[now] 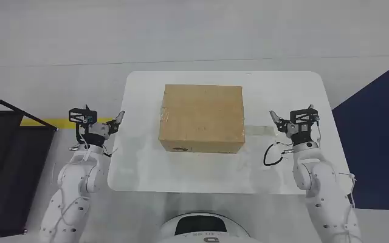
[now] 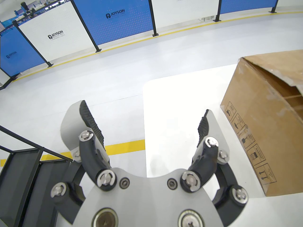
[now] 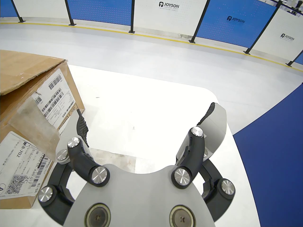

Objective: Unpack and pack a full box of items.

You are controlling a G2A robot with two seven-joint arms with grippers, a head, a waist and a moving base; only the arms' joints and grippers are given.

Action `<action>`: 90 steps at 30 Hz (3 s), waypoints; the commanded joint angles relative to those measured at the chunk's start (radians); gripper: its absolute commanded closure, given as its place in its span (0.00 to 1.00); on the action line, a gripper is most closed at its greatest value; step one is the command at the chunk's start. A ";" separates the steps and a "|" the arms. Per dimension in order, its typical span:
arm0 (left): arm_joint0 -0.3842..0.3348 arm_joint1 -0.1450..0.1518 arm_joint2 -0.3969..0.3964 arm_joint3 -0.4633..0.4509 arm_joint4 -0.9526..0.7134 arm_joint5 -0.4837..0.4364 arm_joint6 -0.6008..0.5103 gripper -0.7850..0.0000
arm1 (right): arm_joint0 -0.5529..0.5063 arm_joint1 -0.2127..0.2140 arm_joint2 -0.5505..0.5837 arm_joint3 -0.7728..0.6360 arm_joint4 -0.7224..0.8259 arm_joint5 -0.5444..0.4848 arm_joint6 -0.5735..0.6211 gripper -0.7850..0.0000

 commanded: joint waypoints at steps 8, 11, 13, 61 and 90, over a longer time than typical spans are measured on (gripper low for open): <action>0.000 0.000 0.000 0.000 0.000 0.000 0.000 0.00 | 0.019 0.001 -0.015 0.012 0.019 -0.095 0.023 0.00; 0.000 0.000 0.000 0.000 0.000 0.000 0.000 0.00 | 0.024 0.002 -0.015 0.016 0.030 -0.146 0.030 0.00; 0.000 0.000 0.000 0.000 0.000 0.000 0.000 0.00 | 0.027 0.003 -0.015 0.020 0.038 -0.170 0.036 0.00; 0.000 0.000 0.000 0.000 0.000 0.000 0.000 0.00 | 0.238 0.083 -0.019 0.144 0.863 -1.012 0.660 0.00; 0.000 0.000 0.000 0.000 0.000 0.000 0.000 0.00 | 0.109 0.201 -0.088 0.027 0.240 -0.900 0.372 0.00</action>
